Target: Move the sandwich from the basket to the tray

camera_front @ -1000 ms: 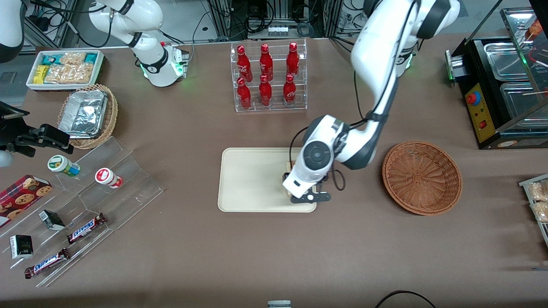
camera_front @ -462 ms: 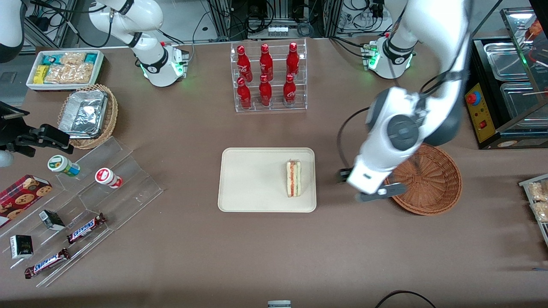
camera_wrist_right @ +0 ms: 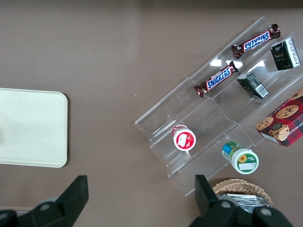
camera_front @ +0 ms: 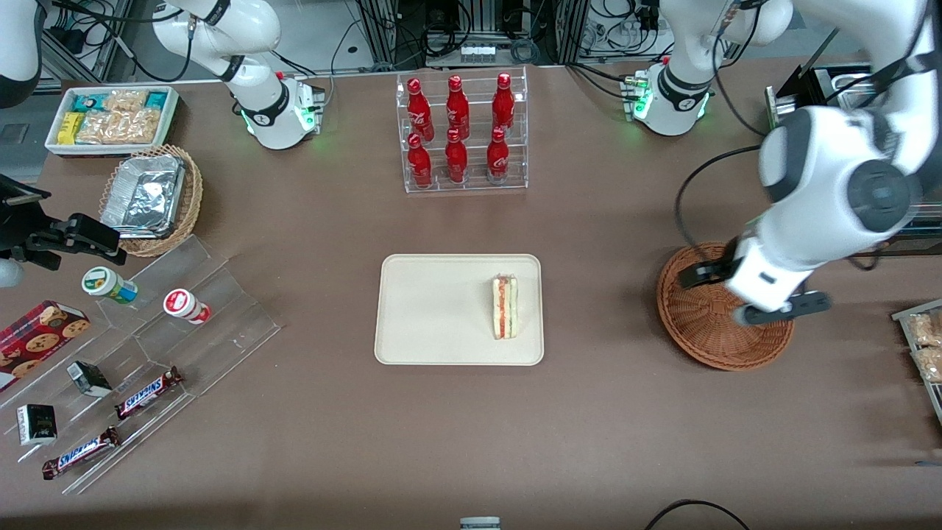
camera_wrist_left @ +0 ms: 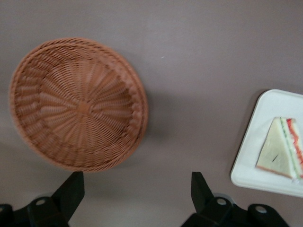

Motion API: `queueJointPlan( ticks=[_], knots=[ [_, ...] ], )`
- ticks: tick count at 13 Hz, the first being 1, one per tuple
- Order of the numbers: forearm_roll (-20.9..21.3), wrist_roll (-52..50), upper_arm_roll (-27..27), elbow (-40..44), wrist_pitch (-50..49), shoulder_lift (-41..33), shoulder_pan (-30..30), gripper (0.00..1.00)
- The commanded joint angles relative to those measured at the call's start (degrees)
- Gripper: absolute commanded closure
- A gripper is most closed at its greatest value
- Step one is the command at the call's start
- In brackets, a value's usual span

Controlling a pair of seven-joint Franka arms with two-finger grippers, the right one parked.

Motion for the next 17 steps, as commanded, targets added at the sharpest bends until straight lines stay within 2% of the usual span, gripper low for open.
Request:
queueJointPlan(
  ticks=[1,5,9,12,17],
  knots=[
    [1.94,0.68,-2.45,-0.96,-2.29,-5.17,3.44,0.00],
    [2.39,1.03,-12.46,1.32,-7.03,-8.88,14.42,0.00],
    [6.86,1.03,-13.62,1.41,-9.57,-12.21,15.06,0.00],
    [11.17,1.29,-17.82,2.11,-11.87,-13.89,16.98,0.00],
    [8.55,1.38,-17.67,4.22,-13.36,-12.48,17.34,0.00]
  ],
)
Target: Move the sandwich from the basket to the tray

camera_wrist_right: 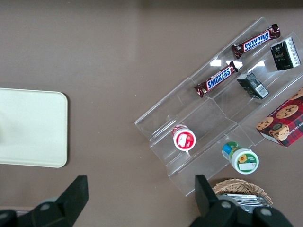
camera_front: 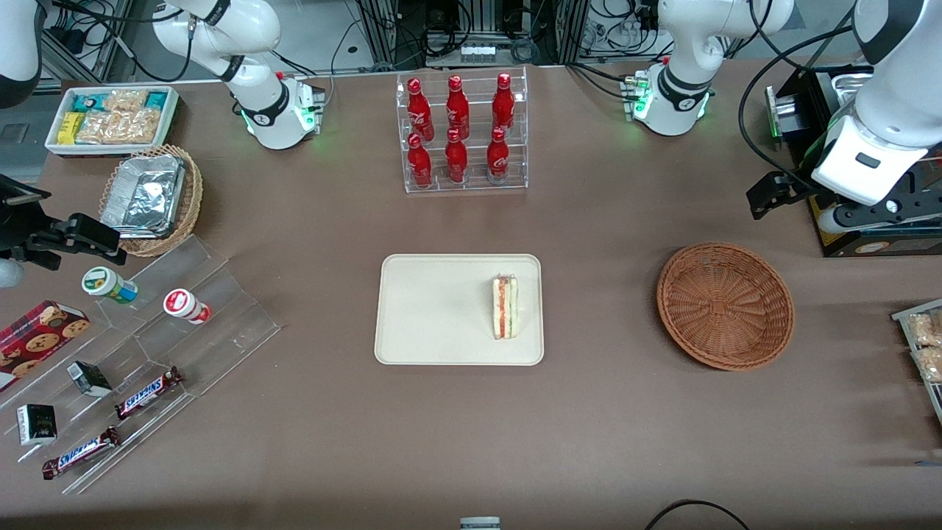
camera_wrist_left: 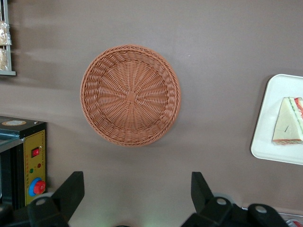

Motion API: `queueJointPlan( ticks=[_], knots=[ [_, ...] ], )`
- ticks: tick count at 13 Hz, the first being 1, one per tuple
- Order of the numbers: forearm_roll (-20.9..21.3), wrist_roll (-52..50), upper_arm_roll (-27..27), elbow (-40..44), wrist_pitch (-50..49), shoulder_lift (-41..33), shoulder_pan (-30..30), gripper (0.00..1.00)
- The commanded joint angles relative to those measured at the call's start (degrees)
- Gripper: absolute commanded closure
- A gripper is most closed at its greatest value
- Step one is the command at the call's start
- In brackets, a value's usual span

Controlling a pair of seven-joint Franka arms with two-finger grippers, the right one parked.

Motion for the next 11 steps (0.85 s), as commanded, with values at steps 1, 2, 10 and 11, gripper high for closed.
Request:
queueJointPlan(
  ticks=[1,2,10,11],
  knots=[
    [-1.17,0.65,-0.74,2.23,-2.34,0.86,1.24,0.00],
    [-2.04,0.48,-0.74,2.23,-2.34,0.69,1.23,0.00],
    [-3.90,1.71,-0.65,3.11,-2.43,0.51,1.67,0.00],
    [-3.90,1.71,-0.65,3.19,-2.43,0.51,1.67,0.00]
  ],
)
